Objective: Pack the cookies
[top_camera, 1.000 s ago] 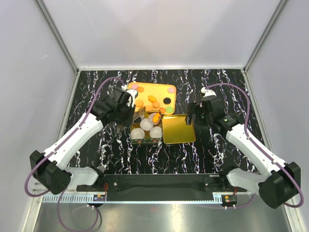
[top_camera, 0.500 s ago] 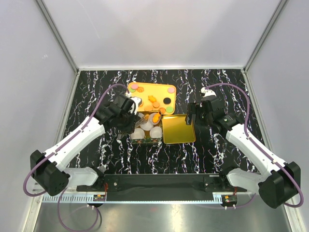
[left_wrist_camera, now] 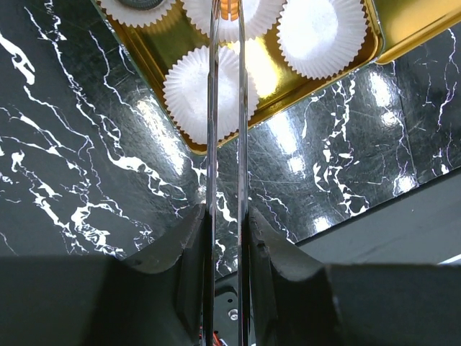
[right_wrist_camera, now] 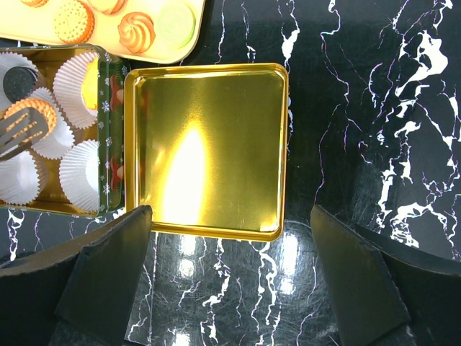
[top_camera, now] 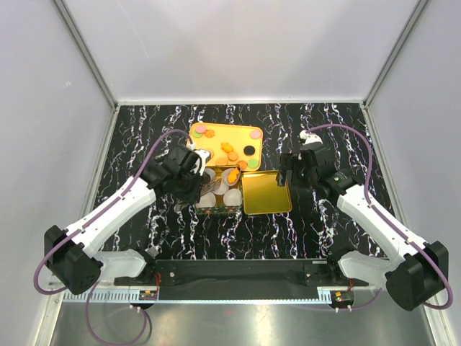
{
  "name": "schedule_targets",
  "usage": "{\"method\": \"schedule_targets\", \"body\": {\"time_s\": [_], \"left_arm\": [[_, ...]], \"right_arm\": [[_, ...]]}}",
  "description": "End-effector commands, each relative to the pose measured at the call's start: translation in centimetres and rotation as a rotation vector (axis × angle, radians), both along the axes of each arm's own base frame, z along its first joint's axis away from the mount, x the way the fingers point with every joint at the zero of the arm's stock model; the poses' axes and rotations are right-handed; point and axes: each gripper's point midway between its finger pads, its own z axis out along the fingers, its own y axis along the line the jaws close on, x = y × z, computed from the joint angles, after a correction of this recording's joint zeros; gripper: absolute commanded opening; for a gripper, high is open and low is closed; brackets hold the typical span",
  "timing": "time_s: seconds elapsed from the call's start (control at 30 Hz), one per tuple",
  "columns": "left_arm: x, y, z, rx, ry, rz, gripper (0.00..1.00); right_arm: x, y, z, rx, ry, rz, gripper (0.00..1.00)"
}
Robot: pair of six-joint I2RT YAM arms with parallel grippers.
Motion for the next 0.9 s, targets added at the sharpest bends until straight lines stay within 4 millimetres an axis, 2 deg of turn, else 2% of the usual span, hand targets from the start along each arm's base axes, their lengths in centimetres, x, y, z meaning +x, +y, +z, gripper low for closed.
{"method": "schedule_targets", "body": {"time_s": [0.0, 0.87], "left_arm": [[0.01, -0.99, 1.23, -0.066, -0.038, -0.02, 0.29], [-0.08, -1.32, 1.08, -0.056, -0.027, -0.036, 0.36]], "right_arm": [[0.82, 0.06, 1.45, 0.006, -0.046, -0.003, 1.0], [0.76, 0.17, 1.58, 0.012, -0.051, 0.002, 1.0]]}}
